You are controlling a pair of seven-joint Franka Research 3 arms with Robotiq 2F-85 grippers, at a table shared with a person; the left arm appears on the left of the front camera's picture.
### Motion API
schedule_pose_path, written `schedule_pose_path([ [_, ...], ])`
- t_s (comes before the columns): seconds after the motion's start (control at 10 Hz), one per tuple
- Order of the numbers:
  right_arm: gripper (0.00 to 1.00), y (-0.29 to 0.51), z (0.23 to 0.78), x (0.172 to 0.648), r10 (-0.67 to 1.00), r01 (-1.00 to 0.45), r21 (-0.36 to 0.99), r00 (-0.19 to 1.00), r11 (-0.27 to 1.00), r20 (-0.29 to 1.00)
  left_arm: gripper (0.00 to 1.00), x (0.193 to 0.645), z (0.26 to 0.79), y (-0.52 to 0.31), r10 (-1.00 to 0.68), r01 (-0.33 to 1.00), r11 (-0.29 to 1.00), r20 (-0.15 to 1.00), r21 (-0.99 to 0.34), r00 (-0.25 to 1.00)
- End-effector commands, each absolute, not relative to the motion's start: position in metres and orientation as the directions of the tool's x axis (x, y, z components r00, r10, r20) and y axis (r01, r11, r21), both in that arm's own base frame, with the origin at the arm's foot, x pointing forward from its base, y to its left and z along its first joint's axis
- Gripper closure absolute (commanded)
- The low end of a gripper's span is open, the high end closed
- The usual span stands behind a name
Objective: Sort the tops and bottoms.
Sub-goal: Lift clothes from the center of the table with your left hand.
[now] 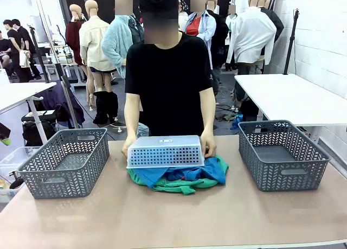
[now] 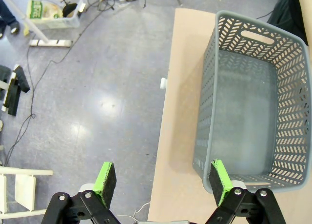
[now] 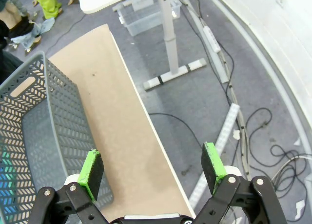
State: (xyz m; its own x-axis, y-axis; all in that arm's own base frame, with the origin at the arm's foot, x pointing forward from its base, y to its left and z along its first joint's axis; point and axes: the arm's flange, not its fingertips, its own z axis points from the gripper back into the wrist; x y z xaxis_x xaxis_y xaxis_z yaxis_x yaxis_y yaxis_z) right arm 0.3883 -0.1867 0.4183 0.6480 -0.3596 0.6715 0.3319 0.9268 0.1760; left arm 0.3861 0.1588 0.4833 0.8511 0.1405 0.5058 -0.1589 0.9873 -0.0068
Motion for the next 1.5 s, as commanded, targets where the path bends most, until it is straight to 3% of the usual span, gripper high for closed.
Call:
schedule_pose_path([
  [0.0, 0.00, -0.1869, 0.4206, 0.3872, -0.350, 0.327, 0.167, 0.651, 0.930, 0.674, 0.00, 0.3832, 0.4826, 0.1595, 0.135, -0.158, 0.987, 0.513, 0.001, 0.847],
  [1.4, 0.00, -0.1869, 0.4206, 0.3872, -0.350, 0.327, 0.167, 0.651, 0.930, 0.674, 0.00, 0.3832, 0.4826, 0.1595, 0.135, -0.158, 0.987, 0.513, 0.001, 0.847],
])
